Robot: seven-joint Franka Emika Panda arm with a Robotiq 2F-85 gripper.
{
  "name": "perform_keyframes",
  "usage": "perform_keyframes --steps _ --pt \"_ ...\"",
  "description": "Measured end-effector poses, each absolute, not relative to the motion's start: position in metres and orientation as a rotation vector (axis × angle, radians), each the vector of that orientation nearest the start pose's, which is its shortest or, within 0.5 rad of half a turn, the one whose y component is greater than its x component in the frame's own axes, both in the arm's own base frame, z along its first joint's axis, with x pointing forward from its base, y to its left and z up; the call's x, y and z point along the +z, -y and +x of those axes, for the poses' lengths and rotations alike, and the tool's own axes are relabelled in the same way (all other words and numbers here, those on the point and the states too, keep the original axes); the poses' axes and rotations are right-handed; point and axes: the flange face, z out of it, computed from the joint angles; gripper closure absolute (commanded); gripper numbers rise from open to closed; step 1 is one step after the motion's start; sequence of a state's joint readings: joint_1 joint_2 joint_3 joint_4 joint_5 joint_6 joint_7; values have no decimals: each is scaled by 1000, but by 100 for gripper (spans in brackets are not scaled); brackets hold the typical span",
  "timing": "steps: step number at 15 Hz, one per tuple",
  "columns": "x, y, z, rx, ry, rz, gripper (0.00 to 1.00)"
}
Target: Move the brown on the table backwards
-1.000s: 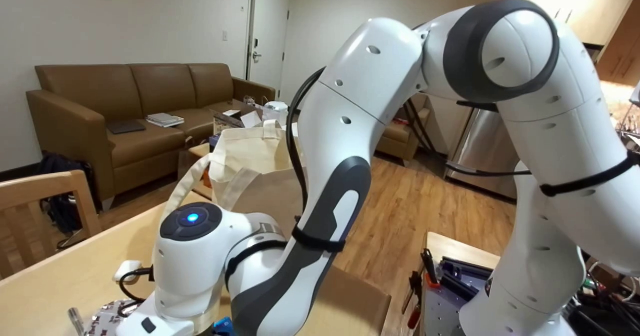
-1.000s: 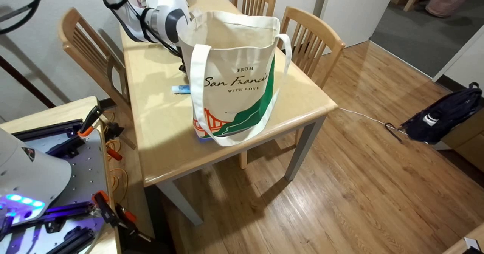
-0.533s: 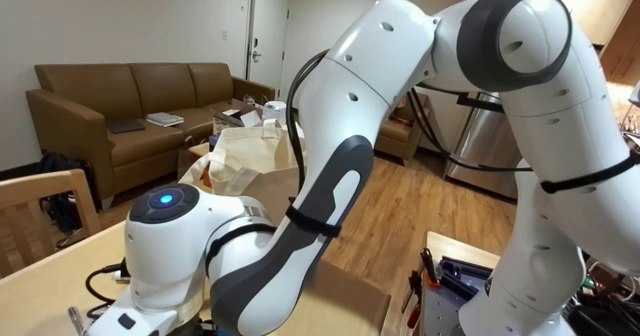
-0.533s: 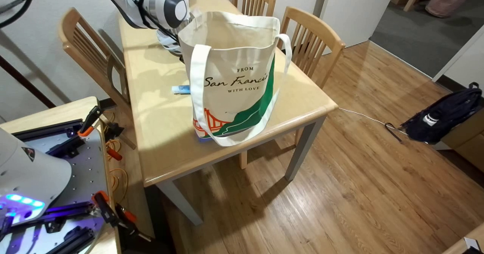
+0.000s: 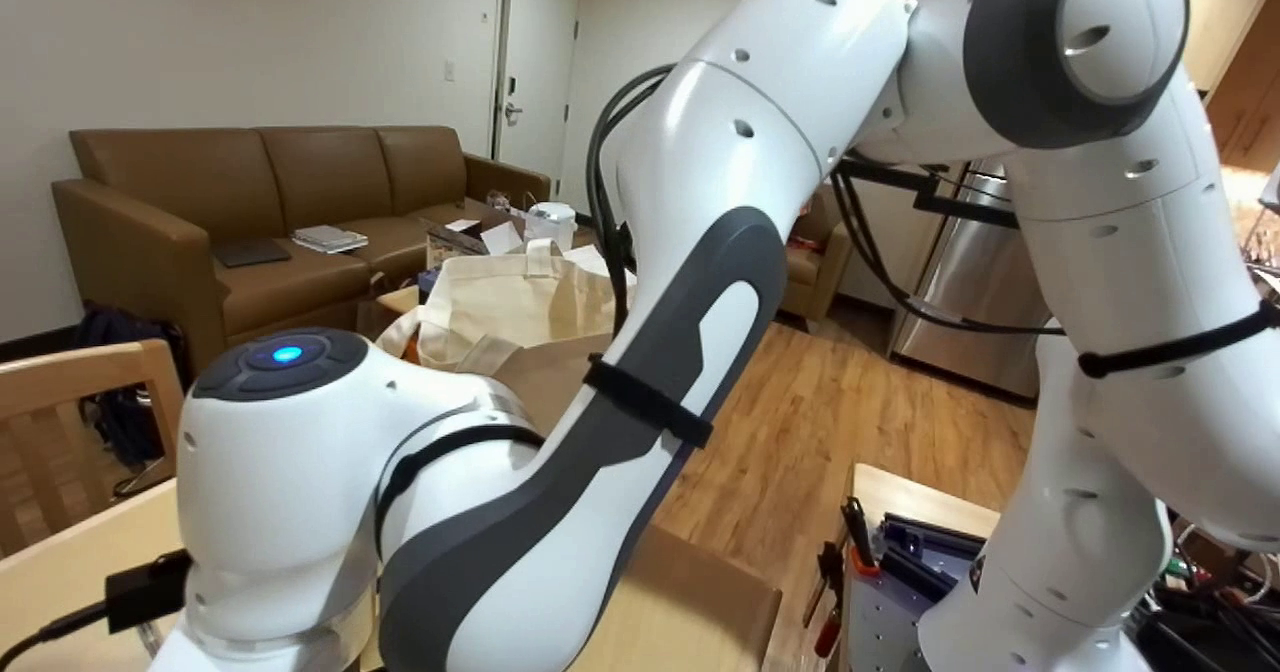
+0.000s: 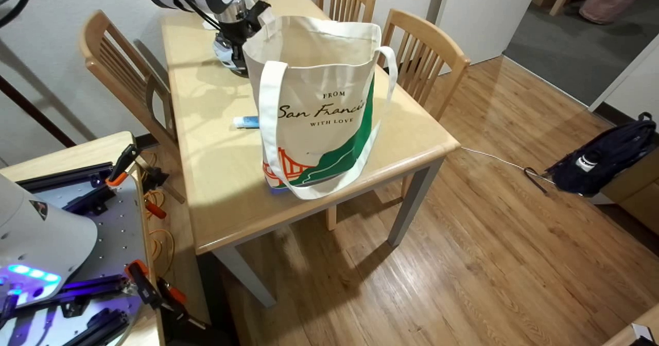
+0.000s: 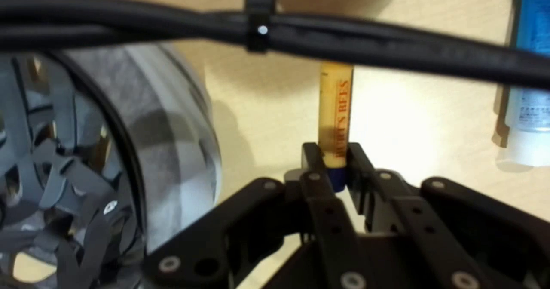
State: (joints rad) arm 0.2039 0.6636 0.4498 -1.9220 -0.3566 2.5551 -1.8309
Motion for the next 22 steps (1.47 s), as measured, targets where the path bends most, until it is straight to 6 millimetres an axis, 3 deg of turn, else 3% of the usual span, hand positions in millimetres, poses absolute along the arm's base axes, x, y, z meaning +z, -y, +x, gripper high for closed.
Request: perform_keyframes --steps 5,13,22 --pt "183 -394 476 174 -3274 429 95" --pt "163 -384 441 117 -3445 220 95" --pt "137 -378 386 94 -3599 249 95"
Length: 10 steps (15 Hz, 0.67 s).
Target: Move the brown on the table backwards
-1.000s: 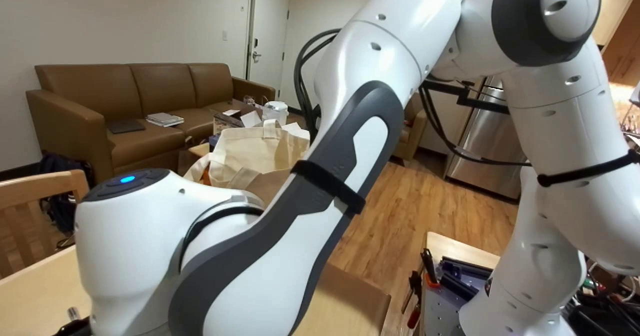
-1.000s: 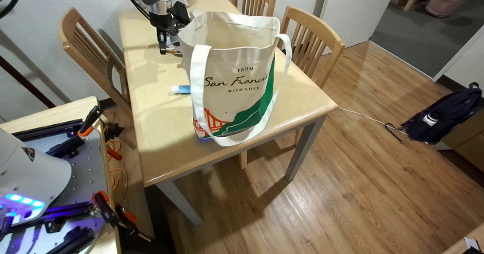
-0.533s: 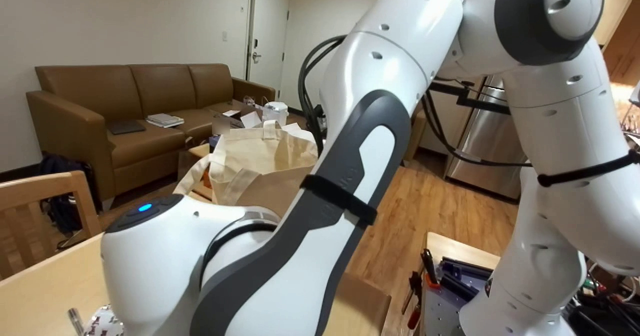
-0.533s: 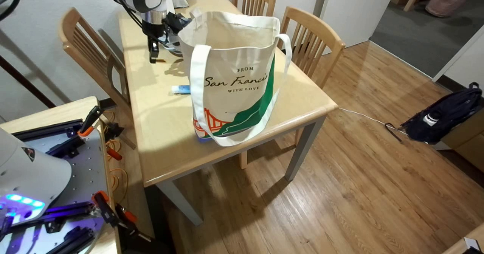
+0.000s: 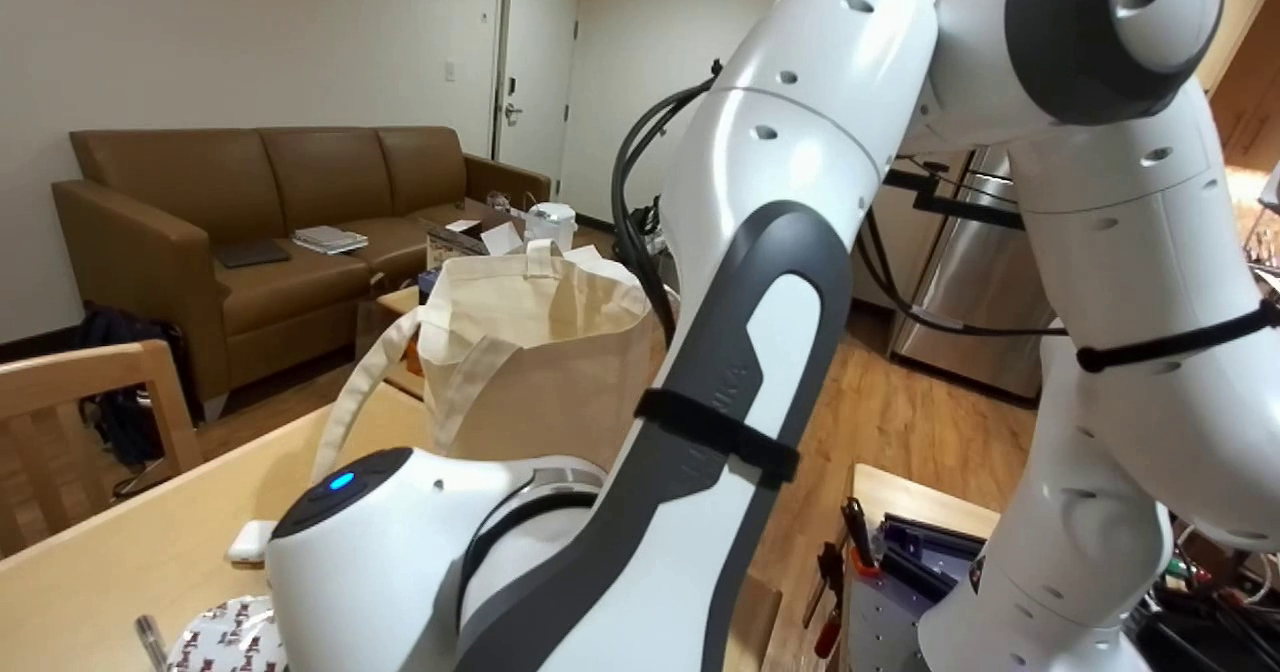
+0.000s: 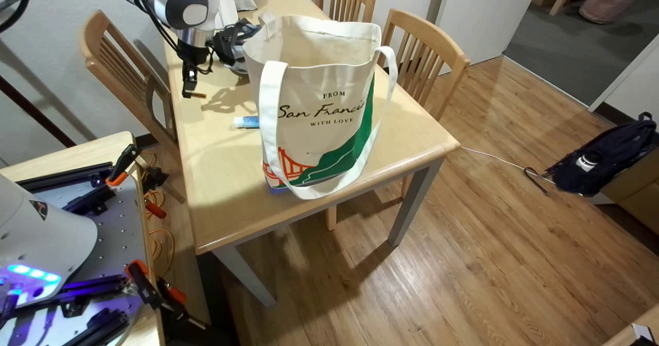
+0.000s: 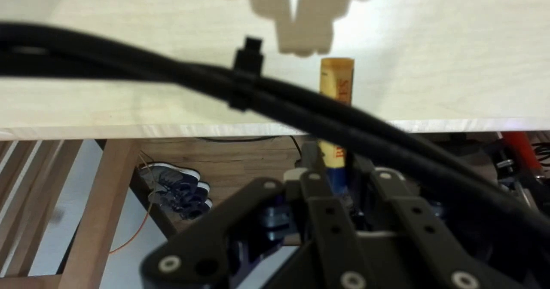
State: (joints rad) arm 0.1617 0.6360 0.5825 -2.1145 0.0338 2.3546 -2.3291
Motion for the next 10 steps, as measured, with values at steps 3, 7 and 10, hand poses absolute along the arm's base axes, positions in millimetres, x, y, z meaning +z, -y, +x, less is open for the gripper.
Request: perform_keyframes --steps 3,7,10 --pt "129 -375 370 59 -3625 235 95" --pt "114 -371 348 34 -3636 216 95" --pt "97 -367 337 29 -3617 213 95"
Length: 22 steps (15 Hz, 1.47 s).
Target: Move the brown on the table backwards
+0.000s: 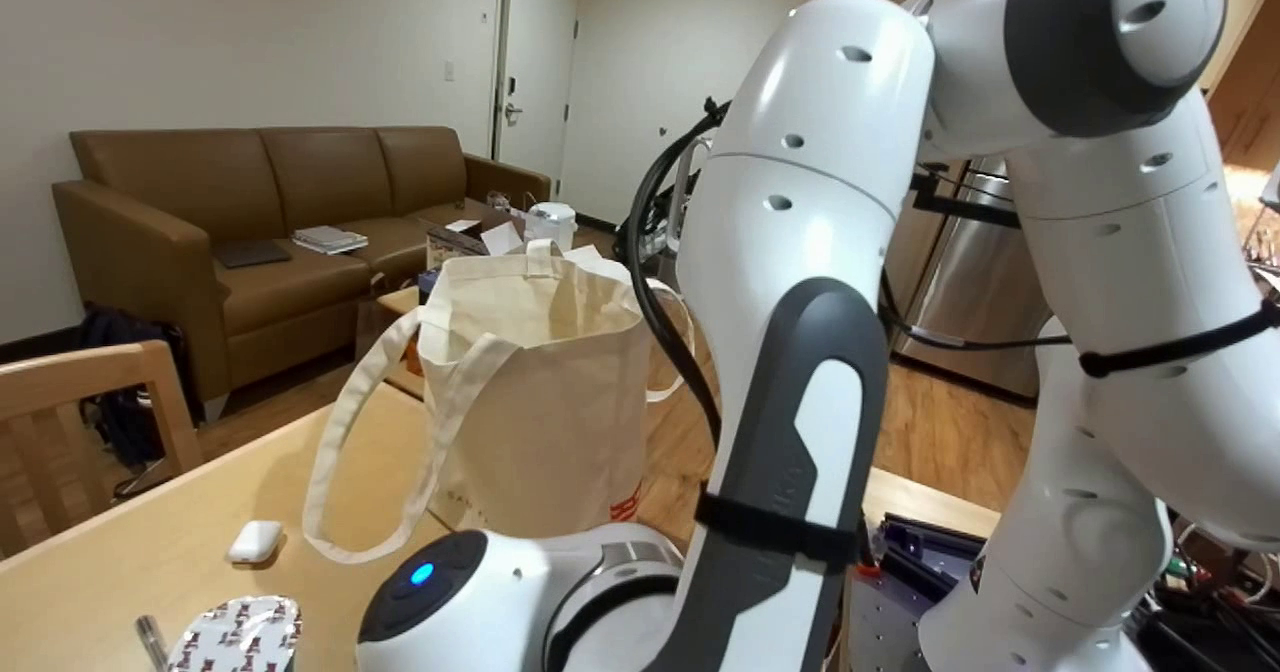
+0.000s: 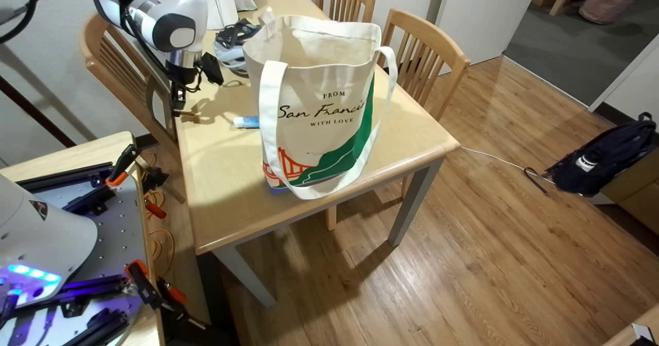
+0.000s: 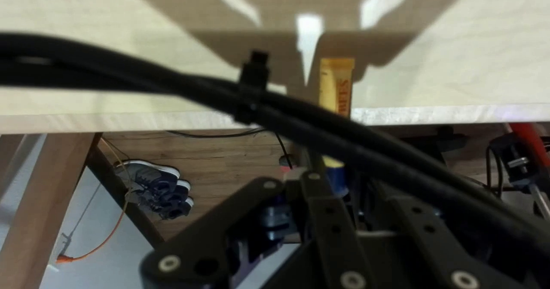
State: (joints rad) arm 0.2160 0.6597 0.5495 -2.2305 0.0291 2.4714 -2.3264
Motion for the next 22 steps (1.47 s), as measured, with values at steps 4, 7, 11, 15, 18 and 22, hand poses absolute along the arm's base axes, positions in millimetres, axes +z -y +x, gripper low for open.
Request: perform_keyframes --steps 4,7,11,15,18,22 --pt "87 -365 335 0 -3569 246 95" --pt "83 -364 337 -33 -3533 268 95" --pt "81 -359 341 -79 -3493 254 95" --pt "81 -361 340 -99 -3478 200 45" --pt "80 -357 341 -121 -3474 184 25" --pt "81 -348 348 -156 -3461 234 2"
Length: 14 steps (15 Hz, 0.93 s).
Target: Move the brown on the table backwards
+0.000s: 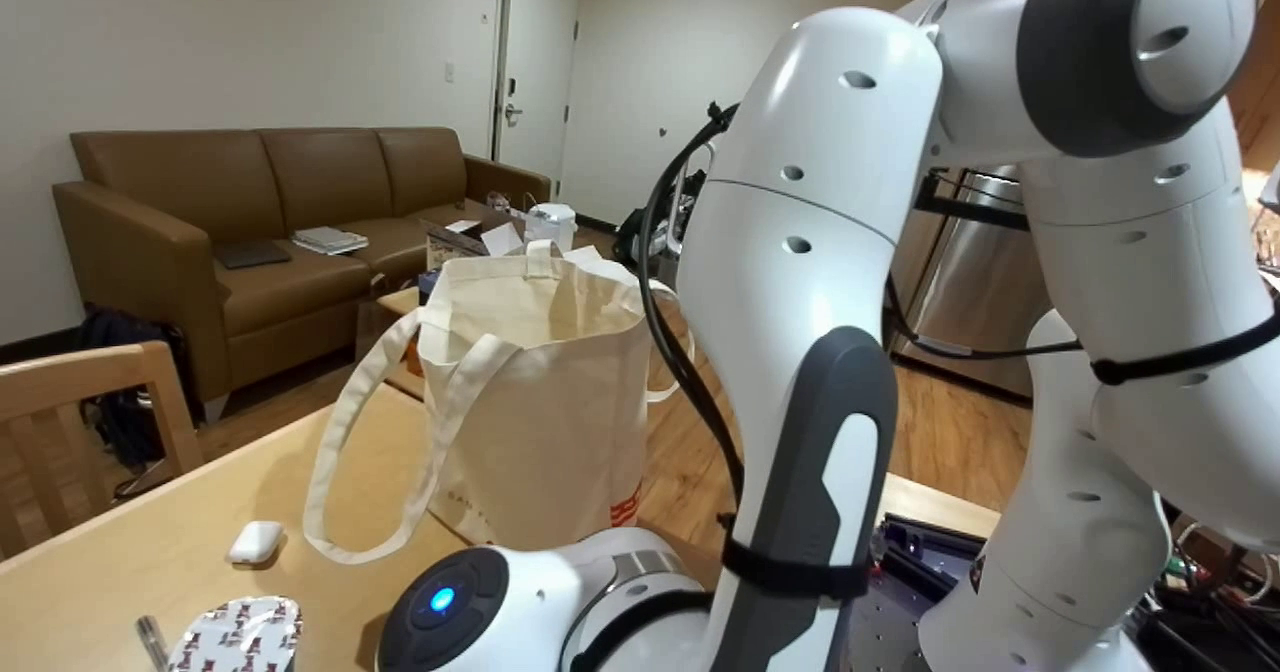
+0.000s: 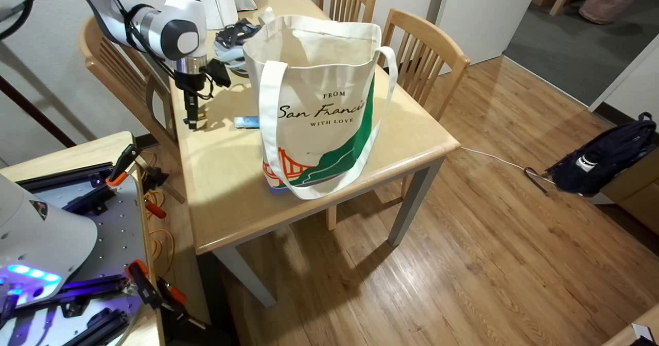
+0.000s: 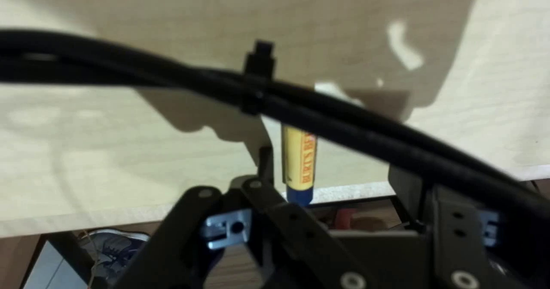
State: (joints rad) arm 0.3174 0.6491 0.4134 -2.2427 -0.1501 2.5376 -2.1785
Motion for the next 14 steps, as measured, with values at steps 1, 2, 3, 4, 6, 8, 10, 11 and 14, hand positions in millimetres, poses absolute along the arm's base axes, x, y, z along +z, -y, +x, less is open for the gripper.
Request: perform_keyframes --steps 1,2,3,4,6,8,10,11,14 --pt "83 -346 353 -156 -3449 268 0" --pt "88 -344 359 -145 -3434 308 0" --pt "95 -341 367 -124 -3414 359 0" --pt "104 -338 376 -97 -3396 437 0" --pt "127 -331 396 -31 -3352 596 0" --pt "152 -321 415 12 -3293 765 0" --pt "174 -309 431 4 -3211 928 0" --pt "183 -304 438 -4 -3169 1010 0" --pt "203 -291 450 -38 -3038 1254 0"
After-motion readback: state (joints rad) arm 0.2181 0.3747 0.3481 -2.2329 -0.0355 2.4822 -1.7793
